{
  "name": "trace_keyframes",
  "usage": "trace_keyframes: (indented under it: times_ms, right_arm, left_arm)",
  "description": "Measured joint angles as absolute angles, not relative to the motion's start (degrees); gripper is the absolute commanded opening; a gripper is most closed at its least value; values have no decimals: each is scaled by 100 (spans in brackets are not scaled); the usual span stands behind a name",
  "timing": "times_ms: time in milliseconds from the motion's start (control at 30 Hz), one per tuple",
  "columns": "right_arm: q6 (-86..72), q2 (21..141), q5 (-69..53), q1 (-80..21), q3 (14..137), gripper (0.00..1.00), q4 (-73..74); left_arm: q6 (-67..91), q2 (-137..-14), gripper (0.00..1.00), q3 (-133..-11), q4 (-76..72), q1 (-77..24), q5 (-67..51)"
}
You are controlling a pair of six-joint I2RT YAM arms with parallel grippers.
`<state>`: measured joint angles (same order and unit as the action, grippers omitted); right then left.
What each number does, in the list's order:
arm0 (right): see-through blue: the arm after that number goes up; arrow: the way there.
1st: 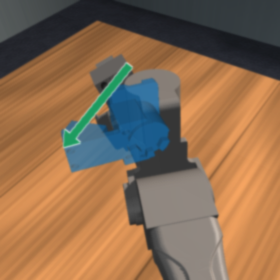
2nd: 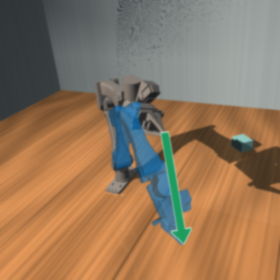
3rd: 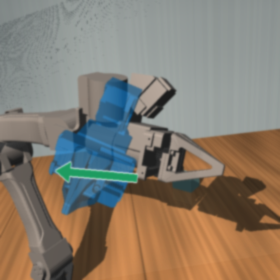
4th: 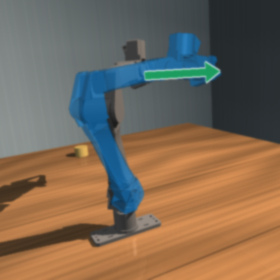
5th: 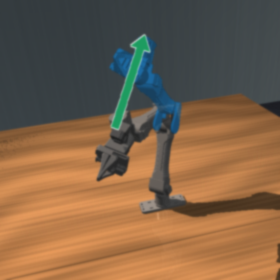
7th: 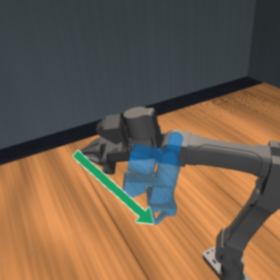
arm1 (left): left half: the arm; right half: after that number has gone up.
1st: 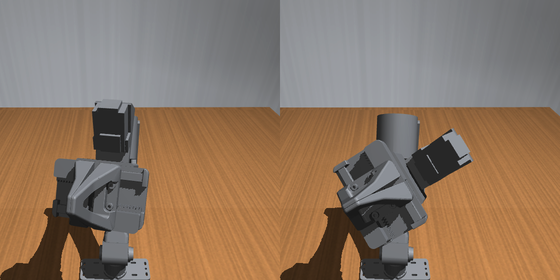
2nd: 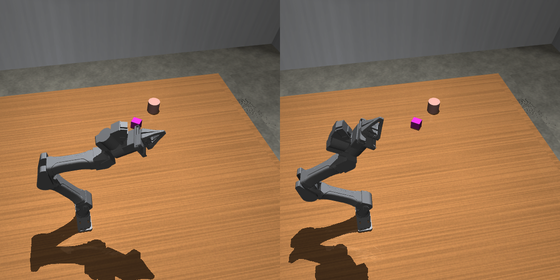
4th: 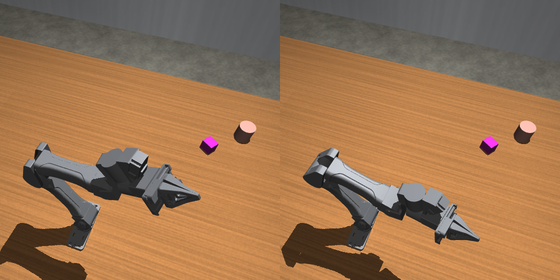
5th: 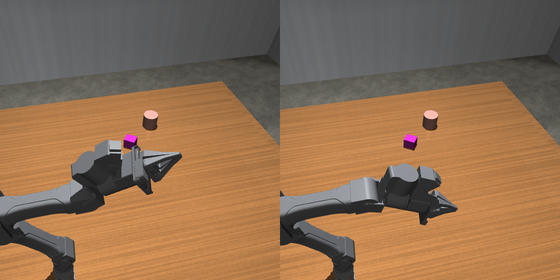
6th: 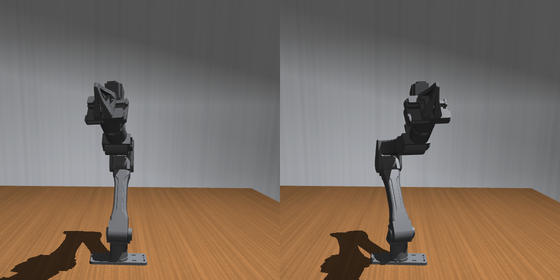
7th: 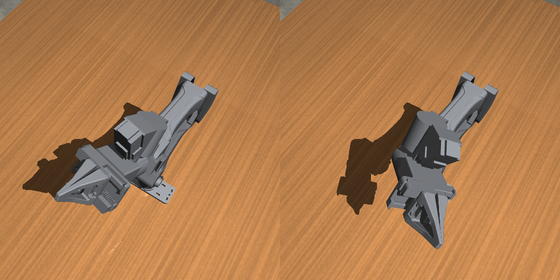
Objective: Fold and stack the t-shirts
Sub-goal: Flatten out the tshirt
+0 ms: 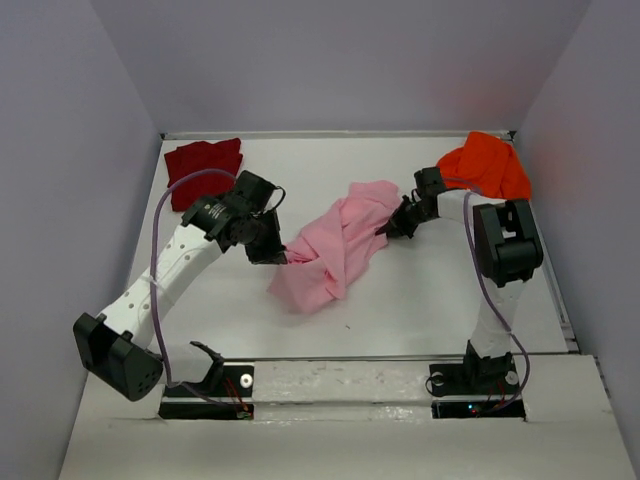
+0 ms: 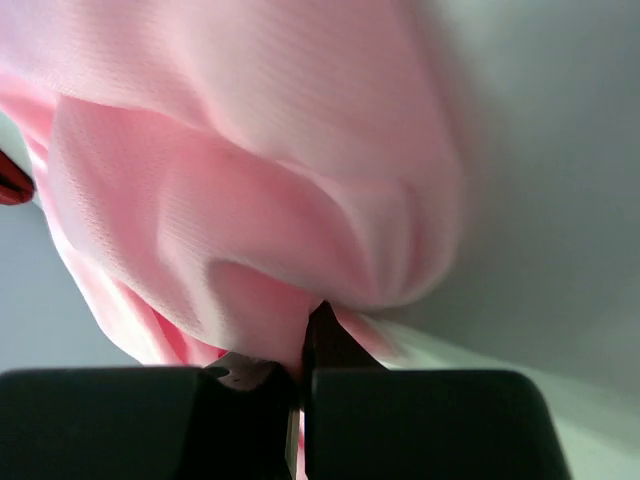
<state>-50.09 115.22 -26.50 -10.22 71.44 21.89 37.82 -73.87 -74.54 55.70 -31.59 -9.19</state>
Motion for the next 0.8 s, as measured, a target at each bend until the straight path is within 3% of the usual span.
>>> trace_keyframes:
  times_ms: [300,433,567,600,800]
  right_arm:
    - [-4563,12844,-2864,-1035,9284,0,2961]
    - [-4418,12938,-2808,-1059,9522,0,3214]
    - [-4309,12938,-2746,-1063,9588,0,3371]
    - [-4289,12938,-2738,-1061,9594,0,3391]
    - [-4217,12925,-2735,-1059,9570,0,3406]
  left_arm:
    - [4335,-7074,1,-7282,5843,-3662,-1009]
    - [4412,-7111,12,-7269,5813,-3793,-1057]
    - [4346,-7413,93,-7467,5892,-3896,-1041]
    - [4307,-7489,99,-7529,5909,-3907,-1020]
    - [4132,-7642,99,-7918,5924,-3938,-674]
